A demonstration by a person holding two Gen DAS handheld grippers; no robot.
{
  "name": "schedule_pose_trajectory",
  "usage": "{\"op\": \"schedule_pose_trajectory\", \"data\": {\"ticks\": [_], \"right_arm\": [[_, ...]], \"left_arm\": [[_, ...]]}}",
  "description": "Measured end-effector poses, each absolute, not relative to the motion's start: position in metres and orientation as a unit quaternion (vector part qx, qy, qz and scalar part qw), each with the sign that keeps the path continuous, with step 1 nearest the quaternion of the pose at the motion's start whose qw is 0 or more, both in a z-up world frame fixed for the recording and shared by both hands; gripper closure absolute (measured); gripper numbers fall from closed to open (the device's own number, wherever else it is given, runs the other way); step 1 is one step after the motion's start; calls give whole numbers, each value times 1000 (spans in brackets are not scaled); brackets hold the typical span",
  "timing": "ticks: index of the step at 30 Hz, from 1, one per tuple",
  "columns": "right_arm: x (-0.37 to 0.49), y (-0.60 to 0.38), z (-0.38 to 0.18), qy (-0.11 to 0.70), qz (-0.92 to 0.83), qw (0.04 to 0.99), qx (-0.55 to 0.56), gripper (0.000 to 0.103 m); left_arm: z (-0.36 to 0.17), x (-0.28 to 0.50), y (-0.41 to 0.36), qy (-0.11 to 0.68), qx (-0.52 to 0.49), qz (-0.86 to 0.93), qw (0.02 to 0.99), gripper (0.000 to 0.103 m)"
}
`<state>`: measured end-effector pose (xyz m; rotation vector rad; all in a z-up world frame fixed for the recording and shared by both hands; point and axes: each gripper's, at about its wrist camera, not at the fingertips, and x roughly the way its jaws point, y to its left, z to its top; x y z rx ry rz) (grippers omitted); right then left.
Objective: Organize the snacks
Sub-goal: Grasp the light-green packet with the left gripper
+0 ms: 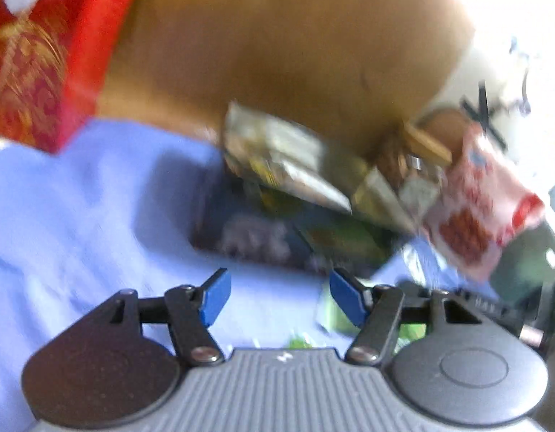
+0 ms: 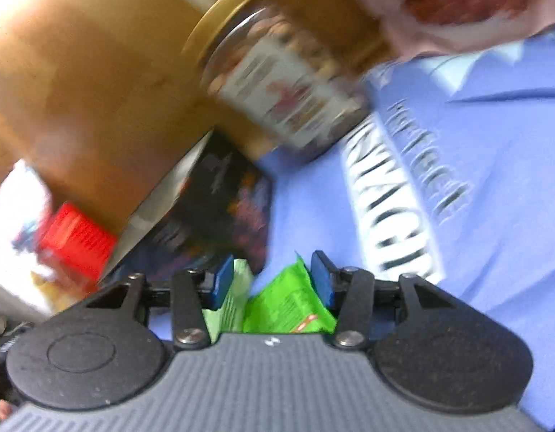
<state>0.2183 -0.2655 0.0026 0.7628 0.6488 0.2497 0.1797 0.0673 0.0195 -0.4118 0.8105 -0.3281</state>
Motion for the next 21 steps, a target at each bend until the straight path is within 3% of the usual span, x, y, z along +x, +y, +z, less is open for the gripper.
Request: {"op": "schedule_pose_trajectory", "data": {"ticks": [10, 21], "right_arm": [[183, -162, 6, 354, 254, 856, 278, 56], [178, -194, 15, 319, 232, 841, 370, 56]], "left_arm": [[7, 148, 63, 420, -204, -181, 865, 41], [36, 136, 100, 385, -246, -170, 873, 41]]}}
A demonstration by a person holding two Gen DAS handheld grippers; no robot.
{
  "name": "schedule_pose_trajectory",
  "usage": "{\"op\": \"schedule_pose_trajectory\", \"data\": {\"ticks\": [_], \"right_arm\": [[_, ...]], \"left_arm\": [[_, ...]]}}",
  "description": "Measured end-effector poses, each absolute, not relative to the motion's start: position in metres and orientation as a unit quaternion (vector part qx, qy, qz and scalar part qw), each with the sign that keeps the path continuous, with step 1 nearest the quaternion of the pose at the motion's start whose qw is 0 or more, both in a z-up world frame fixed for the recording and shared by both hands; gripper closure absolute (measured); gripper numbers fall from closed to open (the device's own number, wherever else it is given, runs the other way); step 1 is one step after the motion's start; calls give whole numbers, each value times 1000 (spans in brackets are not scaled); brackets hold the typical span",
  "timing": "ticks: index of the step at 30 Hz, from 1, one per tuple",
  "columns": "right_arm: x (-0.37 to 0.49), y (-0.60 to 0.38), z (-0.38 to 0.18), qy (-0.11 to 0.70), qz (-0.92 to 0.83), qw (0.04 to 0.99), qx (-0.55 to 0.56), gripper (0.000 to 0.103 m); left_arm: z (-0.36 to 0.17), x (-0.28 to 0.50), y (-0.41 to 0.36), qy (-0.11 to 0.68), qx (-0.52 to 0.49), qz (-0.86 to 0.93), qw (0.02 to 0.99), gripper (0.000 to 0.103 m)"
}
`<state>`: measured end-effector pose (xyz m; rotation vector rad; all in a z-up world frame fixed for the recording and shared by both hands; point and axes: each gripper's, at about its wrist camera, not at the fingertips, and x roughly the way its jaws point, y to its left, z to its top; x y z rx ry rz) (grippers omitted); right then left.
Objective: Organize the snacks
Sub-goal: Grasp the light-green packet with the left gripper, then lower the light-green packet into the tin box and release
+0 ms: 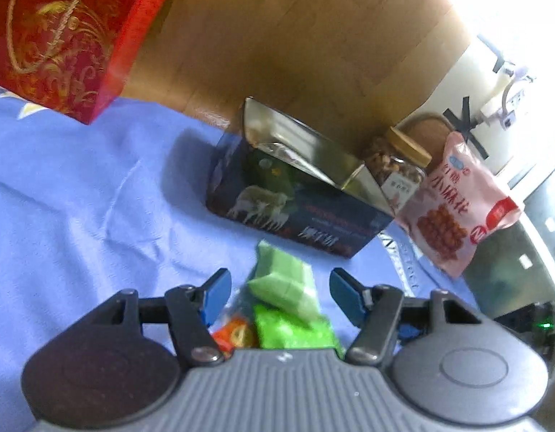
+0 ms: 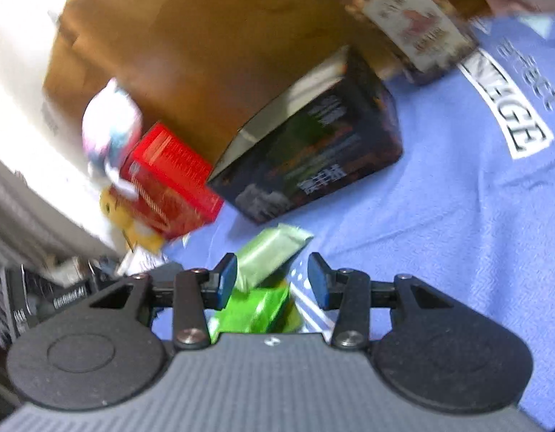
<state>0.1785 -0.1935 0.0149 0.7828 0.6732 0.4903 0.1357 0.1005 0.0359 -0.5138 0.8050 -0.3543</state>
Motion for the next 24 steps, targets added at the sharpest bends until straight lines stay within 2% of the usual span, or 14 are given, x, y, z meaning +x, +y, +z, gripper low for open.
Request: {"op": "schedule_pose_trajectory", "data": {"ticks": [6, 8, 11, 12, 13, 14, 15, 24], "right_arm": [[196, -194, 7, 353, 230, 794, 438, 56], [202, -182, 8, 368, 229, 794, 426, 56], [212, -164, 9, 387, 237, 795, 403, 56], [216, -159, 9, 393, 237, 796, 395, 57], [217, -158, 8, 396, 235, 797, 390, 57], [220, -157, 5, 398, 238, 795, 391, 68], [222, -157, 4, 399, 245, 790, 395, 76], [202, -169, 43, 323, 269, 825, 378, 76]], "left_arm": [[20, 163, 91, 412, -245, -163, 862, 41], [12, 165, 91, 422, -253, -168, 854, 47], [-2, 165, 90, 437, -253, -166, 847, 61], [-6, 165, 93, 436, -258, -161, 847, 61], [-9, 167, 96, 439, -268, -160, 843, 62], [-11, 167, 99, 439, -277, -162, 839, 64], [-10, 167, 100, 440, -279, -165, 837, 65], [49, 166, 84, 376, -253, -212, 866, 67]]}}
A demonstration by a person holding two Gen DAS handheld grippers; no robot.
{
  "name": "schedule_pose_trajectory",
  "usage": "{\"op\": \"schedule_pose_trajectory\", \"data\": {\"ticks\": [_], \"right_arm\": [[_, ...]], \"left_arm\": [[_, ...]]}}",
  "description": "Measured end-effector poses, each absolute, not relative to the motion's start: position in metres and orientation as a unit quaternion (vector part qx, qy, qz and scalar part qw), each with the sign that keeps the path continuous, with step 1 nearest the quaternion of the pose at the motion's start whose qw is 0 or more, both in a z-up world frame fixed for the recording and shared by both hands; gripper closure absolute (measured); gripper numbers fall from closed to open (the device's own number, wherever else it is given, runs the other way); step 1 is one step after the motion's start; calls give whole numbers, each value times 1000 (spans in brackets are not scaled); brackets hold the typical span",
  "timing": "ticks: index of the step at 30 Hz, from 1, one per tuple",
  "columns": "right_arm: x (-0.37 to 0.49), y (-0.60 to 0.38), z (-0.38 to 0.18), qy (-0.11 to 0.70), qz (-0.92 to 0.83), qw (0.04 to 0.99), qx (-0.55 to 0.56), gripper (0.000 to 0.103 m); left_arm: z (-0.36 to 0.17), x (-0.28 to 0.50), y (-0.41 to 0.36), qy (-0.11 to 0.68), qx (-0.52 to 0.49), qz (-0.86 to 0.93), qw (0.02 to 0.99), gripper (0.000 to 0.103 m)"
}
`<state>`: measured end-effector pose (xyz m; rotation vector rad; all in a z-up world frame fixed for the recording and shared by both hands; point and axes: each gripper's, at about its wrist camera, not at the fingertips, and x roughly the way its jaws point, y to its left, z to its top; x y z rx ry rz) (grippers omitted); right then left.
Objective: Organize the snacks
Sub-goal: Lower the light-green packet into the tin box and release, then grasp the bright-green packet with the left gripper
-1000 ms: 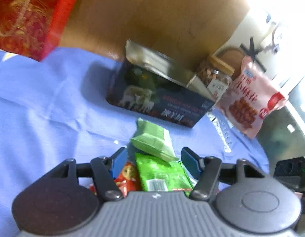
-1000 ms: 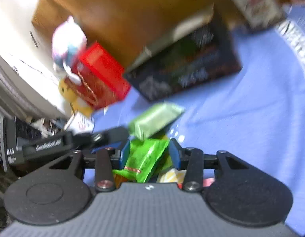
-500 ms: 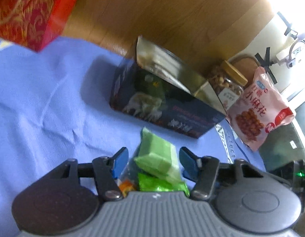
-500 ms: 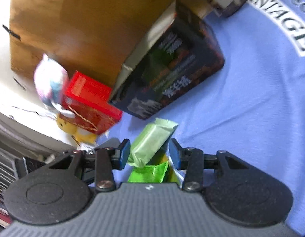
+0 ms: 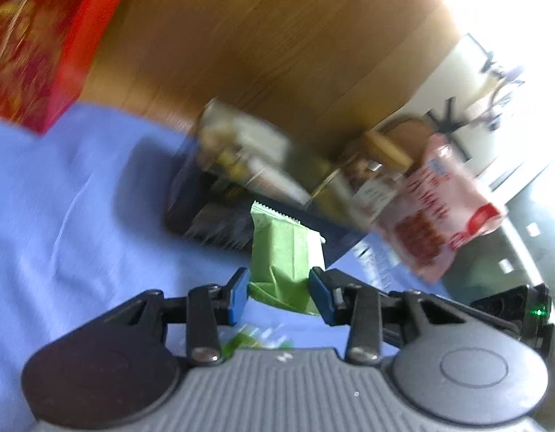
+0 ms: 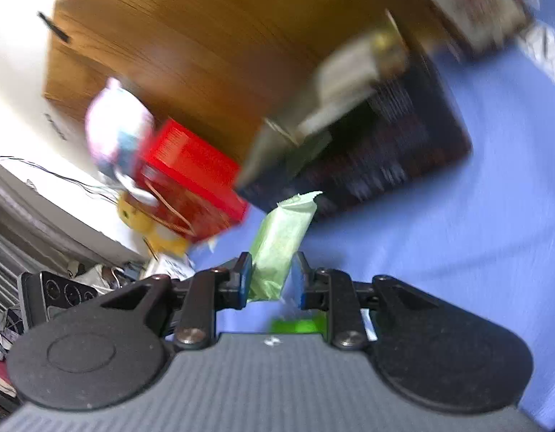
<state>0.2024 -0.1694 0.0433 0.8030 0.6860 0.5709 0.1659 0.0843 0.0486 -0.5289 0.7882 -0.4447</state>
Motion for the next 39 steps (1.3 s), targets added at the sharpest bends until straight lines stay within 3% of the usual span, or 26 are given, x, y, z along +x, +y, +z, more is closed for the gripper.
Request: {"op": "schedule_pose_trajectory", "data": {"ticks": [6, 11, 17, 25, 30, 39], "right_arm": [[219, -188, 80, 260, 254, 859, 359, 76], [246, -202, 86, 247, 213, 893, 309, 78], [262, -206, 78, 242, 166, 926, 238, 75], [221, -226, 70, 222, 177, 911, 300, 66], [187, -219, 42, 272, 221, 870, 346, 64], [149, -173, 21, 334, 267, 860, 279, 55]], "left_arm": [[80, 209, 53, 352, -231, -224, 879, 67], [68, 253, 19, 372, -211, -231, 874, 71], [55, 273, 1, 384, -201, -225, 873, 68], [73, 210, 24, 356, -180, -259, 880, 58], [58, 159, 55, 378, -187, -245, 873, 56], [21, 118, 84, 427, -223, -212, 851, 56]]}}
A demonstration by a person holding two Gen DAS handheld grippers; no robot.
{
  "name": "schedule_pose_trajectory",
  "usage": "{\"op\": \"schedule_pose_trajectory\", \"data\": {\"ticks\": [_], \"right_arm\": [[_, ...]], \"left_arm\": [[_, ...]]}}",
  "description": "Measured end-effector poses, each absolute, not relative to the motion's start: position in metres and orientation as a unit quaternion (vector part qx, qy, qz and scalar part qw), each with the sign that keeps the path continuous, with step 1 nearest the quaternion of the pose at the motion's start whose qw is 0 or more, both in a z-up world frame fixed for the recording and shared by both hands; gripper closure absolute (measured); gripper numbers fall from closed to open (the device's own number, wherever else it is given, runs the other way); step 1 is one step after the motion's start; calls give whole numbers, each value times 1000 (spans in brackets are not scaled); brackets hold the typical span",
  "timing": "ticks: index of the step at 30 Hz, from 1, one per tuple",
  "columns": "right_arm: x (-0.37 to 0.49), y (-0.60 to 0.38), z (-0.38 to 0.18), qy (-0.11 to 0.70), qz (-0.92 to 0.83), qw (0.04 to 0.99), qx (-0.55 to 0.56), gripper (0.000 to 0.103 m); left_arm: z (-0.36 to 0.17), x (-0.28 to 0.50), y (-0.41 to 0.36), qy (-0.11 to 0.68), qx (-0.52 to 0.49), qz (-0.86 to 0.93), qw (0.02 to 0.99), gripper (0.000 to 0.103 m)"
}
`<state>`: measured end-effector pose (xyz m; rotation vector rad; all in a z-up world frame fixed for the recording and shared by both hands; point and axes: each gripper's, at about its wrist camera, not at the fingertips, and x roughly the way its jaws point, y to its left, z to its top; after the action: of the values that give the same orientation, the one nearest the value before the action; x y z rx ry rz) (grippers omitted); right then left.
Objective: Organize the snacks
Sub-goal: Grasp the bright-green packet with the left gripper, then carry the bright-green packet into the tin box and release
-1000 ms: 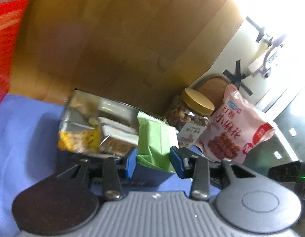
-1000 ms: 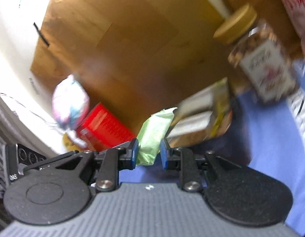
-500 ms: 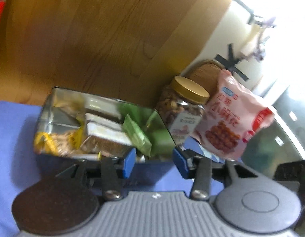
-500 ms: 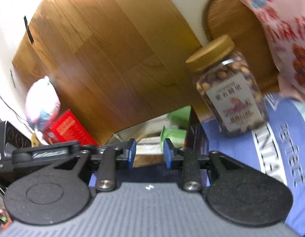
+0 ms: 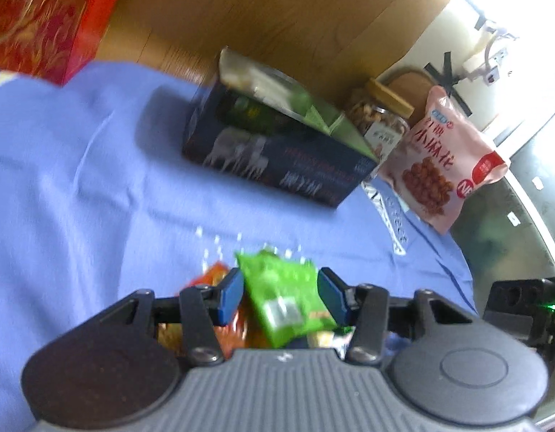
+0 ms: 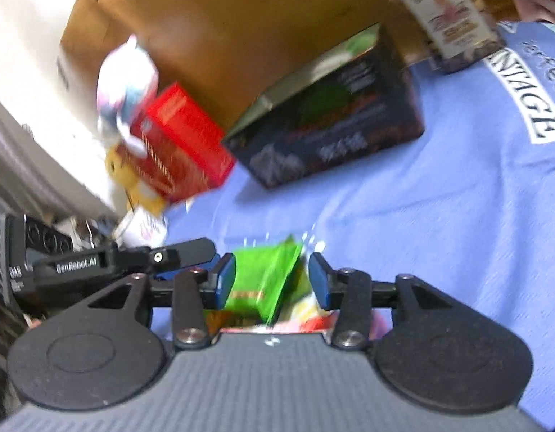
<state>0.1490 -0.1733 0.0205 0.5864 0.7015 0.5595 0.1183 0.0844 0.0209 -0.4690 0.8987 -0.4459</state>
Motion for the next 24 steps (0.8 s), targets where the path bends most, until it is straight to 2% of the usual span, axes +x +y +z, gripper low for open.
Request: {"op": "schedule_pose_trajectory", "data": {"ticks": [3, 7, 9, 10, 13, 15, 16, 24], "right_arm": [[143, -152, 27, 336, 265, 876, 223, 48], [132, -133, 27, 335, 280, 884, 167, 46], [125, -122, 28, 330, 288, 888, 143, 45], [121, -118, 29, 326, 291, 890, 131, 45], [112, -105, 29, 311, 297, 897, 99, 52], [108, -96, 30, 302, 290, 905, 77, 69], [109, -92, 31, 300, 288, 907, 71, 71], [102, -85, 40, 262, 288, 920, 55, 70]], "left_arm": [[17, 110, 84, 422, -221, -211, 853, 55], [15, 104, 82, 418, -234, -219, 850, 58], [18, 99, 78, 414, -226, -224, 853, 70], [17, 97, 78, 416, -232, -233, 848, 72], [19, 92, 74, 414, -228, -241, 848, 77], [25, 87, 74, 401, -211, -232, 861, 78], [27, 87, 75, 397, -215, -234, 861, 78], [37, 88, 87, 373, -246, -258, 857, 79]]}}
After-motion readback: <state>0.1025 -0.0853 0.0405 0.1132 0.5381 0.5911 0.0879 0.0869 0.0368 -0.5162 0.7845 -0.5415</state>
